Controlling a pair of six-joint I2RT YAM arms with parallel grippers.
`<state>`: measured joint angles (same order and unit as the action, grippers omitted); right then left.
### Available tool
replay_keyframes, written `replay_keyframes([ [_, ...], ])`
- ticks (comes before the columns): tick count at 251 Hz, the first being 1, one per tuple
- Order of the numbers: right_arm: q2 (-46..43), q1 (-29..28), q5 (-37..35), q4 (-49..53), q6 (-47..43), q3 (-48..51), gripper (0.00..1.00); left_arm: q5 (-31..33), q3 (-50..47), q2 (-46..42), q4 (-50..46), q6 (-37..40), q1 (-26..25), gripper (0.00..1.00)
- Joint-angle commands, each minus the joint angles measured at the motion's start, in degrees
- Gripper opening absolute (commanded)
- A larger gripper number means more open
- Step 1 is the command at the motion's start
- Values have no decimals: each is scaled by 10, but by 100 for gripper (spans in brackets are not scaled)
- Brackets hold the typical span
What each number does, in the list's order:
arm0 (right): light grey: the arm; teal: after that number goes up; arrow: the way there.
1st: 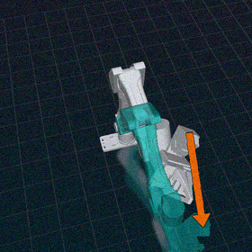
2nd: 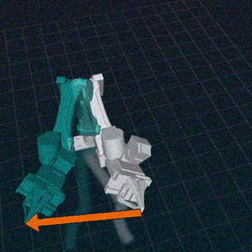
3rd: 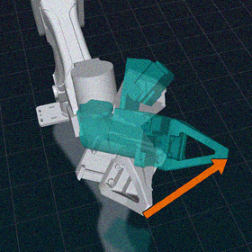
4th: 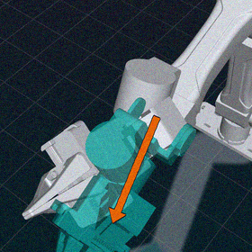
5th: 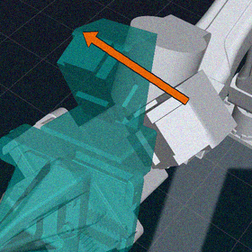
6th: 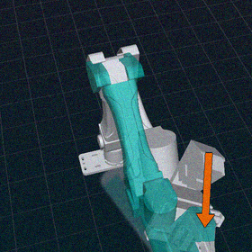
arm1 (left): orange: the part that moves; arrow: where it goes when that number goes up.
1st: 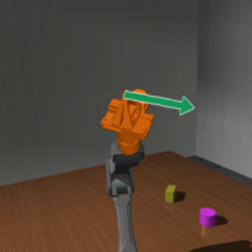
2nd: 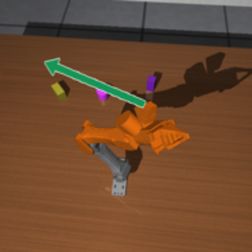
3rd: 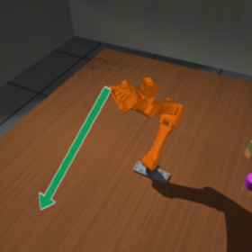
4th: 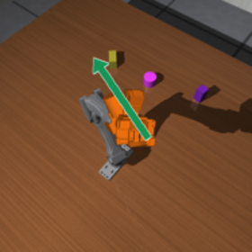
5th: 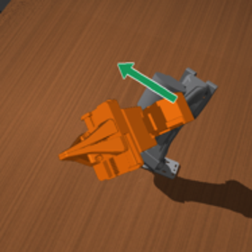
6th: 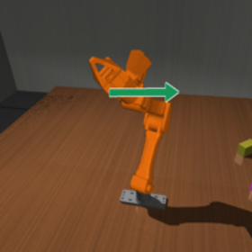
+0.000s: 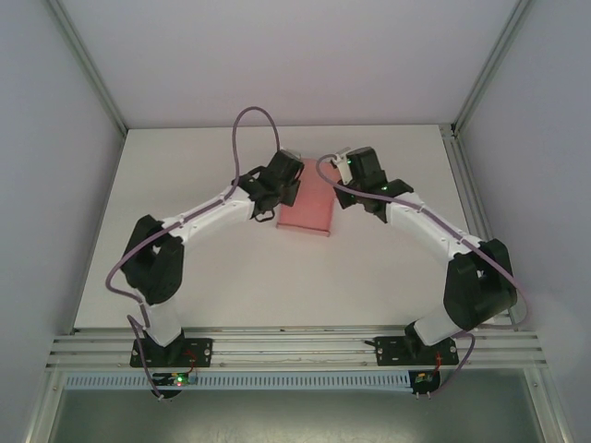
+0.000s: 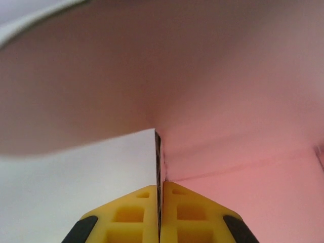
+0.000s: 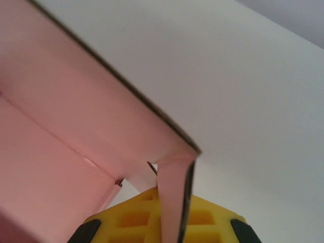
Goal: Assemble paper box
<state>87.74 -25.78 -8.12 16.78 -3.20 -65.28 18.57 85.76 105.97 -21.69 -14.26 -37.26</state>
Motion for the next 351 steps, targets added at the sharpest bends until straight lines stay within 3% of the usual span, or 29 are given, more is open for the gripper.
replay_keyframes([
  [1, -1, -39, -76, -126, 178, 30, 0, 64, 54, 36, 63, -122, -34, 0],
  [26, -6, -39, -96, -213, 292, 80, 3, 45, 34, 39, 109, -172, -34, 0],
  [57, -17, -42, -105, -395, 433, 156, 4, 32, 3, 39, 152, -210, -35, 0],
  [87, -7, -45, -145, -435, 527, 162, 6, 20, -24, 35, 179, -237, -37, 0],
  [113, 14, -39, -98, -461, 554, 142, 6, -2, -36, 34, 186, -229, -38, 0],
  [130, 25, -28, 2, -436, 499, 105, 8, -3, -26, 35, 156, -196, -38, 0],
  [151, 25, 5, 153, -323, 391, 62, 11, 6, -24, 26, 114, -133, -38, 0],
  [171, 23, 48, 281, -147, 226, 21, 20, 1, -55, 3, 99, -75, -34, 0],
  [191, 19, 85, 365, -20, 56, 10, 27, -68, -93, -26, 106, -39, -21, 0],
  [213, 15, 115, 390, 63, -98, 6, 33, -129, -126, -55, 114, 1, -15, 0],
  [231, 9, 130, 374, 103, -191, 4, 46, -158, -146, -70, 113, 32, -13, 0],
  [243, 2, 131, 355, 129, -254, 3, 60, -172, -155, -81, 117, 38, -11, 0],
  [264, -14, 137, 334, 134, -333, 18, 68, -178, -160, -88, 117, 43, -9, 0],
  [290, -24, 152, 363, 132, -395, 40, 66, -177, -161, -88, 118, 44, -9, 0],
  [303, -26, 157, 362, 126, -398, 47, 52, -179, -161, -87, 118, 47, -9, 0],
  [323, -24, 163, 361, 146, -403, 41, 38, -176, -156, -83, 107, 54, -9, 0],
  [351, -13, 169, 362, 167, -404, 32, 37, -169, -152, -81, 108, 55, -9, 0],
])
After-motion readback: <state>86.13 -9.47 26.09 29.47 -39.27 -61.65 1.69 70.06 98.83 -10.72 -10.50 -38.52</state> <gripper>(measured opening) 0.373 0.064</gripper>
